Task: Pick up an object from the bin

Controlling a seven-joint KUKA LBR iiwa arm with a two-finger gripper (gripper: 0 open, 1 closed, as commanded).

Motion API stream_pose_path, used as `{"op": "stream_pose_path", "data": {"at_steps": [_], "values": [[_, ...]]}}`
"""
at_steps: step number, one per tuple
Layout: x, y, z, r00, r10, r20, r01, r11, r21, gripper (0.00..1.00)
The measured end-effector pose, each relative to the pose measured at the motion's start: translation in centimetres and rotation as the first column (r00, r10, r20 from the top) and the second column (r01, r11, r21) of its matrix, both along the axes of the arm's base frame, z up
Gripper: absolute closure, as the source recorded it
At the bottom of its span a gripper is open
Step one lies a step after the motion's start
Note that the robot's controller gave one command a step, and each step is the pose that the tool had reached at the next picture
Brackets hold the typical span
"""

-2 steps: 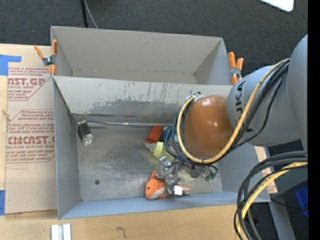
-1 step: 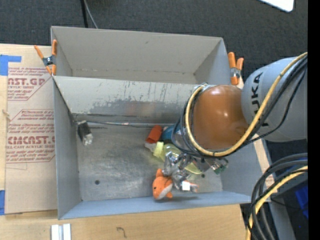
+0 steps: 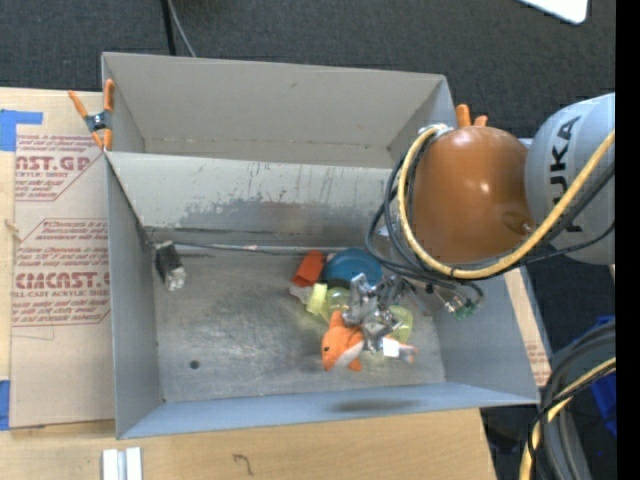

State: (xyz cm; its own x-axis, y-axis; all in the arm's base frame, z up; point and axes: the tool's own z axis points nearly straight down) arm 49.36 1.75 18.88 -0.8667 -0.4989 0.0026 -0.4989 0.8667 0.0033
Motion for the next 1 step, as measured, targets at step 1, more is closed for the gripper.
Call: {"op": "stream_pose_path", "data": {"at_steps": [1], "values": [[0.12, -1.48, 6.01, 1.000, -0.009, 0.002, 0.009, 1.000, 0.000, 1.00]]}}
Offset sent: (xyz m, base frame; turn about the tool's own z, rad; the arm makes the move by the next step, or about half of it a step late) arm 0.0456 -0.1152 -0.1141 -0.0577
